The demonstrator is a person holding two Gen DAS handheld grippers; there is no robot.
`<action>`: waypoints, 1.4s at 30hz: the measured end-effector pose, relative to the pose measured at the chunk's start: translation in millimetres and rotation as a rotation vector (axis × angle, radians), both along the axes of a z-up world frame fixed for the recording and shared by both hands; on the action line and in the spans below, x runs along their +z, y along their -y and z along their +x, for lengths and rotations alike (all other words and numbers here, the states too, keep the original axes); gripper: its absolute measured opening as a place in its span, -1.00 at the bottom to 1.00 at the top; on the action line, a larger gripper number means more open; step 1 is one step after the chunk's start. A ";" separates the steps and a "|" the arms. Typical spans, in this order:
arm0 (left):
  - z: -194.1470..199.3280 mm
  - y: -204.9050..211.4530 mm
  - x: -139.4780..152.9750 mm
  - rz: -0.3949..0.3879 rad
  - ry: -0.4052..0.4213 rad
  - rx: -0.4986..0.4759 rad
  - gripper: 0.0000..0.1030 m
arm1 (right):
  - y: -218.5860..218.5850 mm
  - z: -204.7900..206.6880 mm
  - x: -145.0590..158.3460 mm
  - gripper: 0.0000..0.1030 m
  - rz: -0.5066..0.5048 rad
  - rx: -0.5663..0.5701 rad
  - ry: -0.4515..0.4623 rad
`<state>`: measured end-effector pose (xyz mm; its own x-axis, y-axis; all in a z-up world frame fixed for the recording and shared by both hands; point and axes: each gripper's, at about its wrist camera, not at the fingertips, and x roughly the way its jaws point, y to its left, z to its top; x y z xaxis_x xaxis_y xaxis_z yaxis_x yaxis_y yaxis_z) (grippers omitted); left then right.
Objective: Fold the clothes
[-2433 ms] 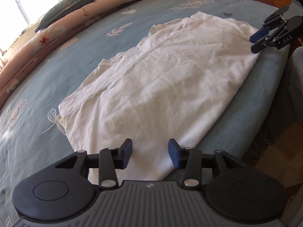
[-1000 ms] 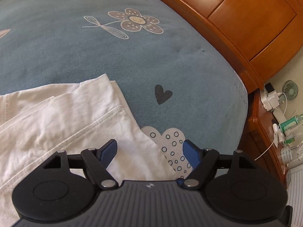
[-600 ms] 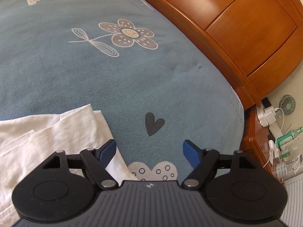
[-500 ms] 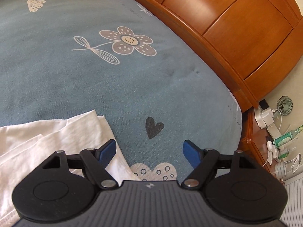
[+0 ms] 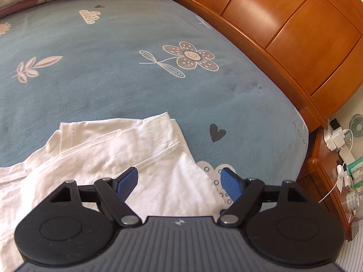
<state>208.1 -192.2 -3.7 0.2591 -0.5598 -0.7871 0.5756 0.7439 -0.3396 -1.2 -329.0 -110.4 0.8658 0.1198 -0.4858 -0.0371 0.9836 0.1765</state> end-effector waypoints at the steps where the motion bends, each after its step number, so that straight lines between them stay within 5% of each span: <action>1: -8.1 -10.8 3.6 0.010 0.010 0.018 0.60 | -3.2 -1.4 -0.2 1.00 -0.018 -0.003 0.003; 10: -82.4 -129.3 7.1 -0.013 0.040 0.186 0.61 | -28.3 -26.3 19.8 1.00 -0.090 0.009 0.056; 17: -116.9 -194.4 2.0 -0.055 0.078 0.254 0.62 | -63.4 -87.7 88.0 1.00 -0.139 0.018 0.164; 22: -135.2 -226.1 9.9 -0.170 0.112 0.247 0.66 | -97.7 -123.0 139.7 1.00 -0.264 0.011 0.263; 26: -142.1 -241.0 14.4 -0.187 0.145 0.232 0.67 | -122.6 -137.4 162.3 1.00 -0.319 0.023 0.304; 33: -134.7 -261.2 10.2 -0.190 0.141 0.267 0.72 | -148.3 -141.3 160.5 1.00 -0.423 0.080 0.304; 42: -123.2 -271.0 -6.5 -0.113 0.090 0.336 0.72 | -138.8 -106.0 134.4 1.00 -0.338 0.116 0.193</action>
